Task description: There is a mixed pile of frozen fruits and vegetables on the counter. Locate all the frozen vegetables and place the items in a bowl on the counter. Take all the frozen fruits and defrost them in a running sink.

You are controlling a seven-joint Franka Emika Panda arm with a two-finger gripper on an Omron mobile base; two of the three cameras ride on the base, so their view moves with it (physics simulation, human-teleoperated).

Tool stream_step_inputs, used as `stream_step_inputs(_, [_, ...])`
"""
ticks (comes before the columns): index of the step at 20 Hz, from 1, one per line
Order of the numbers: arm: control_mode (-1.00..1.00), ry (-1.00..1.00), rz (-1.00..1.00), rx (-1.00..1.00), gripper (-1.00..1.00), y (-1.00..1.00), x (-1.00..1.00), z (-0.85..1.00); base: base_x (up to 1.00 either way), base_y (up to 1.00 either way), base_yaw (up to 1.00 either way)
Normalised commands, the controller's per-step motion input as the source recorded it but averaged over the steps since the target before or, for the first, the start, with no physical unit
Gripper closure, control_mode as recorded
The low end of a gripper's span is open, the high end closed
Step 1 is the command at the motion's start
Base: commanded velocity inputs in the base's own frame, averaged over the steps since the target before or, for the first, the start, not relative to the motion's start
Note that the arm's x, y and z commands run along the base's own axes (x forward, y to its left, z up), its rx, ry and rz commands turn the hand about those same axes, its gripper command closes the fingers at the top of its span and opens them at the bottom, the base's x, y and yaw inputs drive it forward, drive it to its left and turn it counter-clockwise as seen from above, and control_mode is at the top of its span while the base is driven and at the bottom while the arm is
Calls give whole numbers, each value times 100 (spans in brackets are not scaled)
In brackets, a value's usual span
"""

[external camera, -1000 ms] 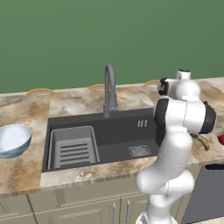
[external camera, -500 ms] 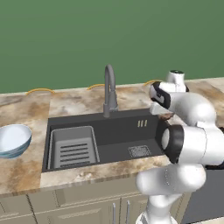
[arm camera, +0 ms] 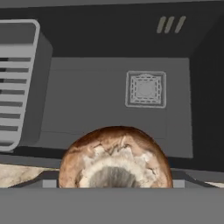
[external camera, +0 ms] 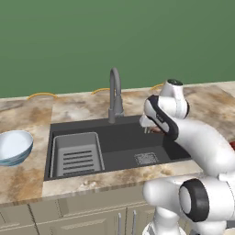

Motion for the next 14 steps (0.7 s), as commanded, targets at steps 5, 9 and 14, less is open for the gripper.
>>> stream_step_inputs(5, [-100,0,5,4,100,100,-19,0,0,0,0])
stream_step_inputs(9, [-100,0,9,6,100,100,-10,0,0,0,0])
stream_step_inputs(14, [-100,4,10,3,100,100,-2,0,0,0,0])
